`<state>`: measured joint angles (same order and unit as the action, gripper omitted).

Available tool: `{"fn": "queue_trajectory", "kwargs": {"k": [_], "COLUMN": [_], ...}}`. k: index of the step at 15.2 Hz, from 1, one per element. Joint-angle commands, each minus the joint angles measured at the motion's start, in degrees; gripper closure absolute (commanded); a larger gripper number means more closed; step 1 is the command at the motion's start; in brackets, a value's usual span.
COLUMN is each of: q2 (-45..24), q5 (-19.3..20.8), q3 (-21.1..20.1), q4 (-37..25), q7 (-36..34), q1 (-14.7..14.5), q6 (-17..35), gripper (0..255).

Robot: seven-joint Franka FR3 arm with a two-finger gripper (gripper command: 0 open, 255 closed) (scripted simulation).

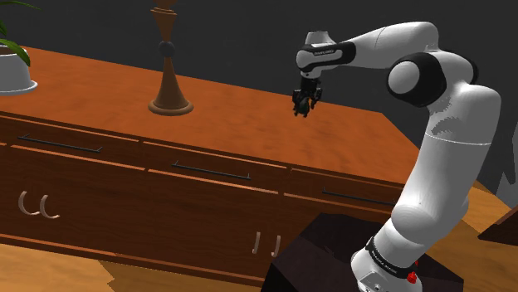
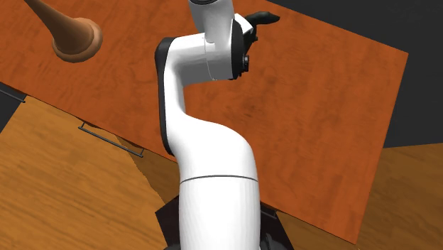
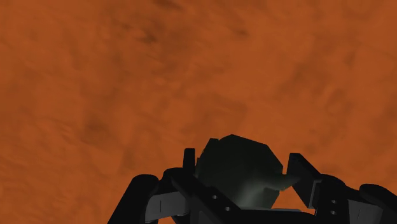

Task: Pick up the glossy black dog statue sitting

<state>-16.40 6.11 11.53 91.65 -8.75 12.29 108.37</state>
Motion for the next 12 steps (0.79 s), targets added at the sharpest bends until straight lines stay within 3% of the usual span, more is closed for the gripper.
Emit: {"fn": "queue_trajectory", "kwargs": {"k": [1, 12], "q2": [0.14, 0.26], "q5": [-0.03, -0.20], "q3": [0.01, 0.07], "q4": [-1.41, -8.28], "q7": [0.17, 1.05], "q1": [-0.01, 0.07], "q6": [-1.54, -8.46], "gripper": [255, 255]}}
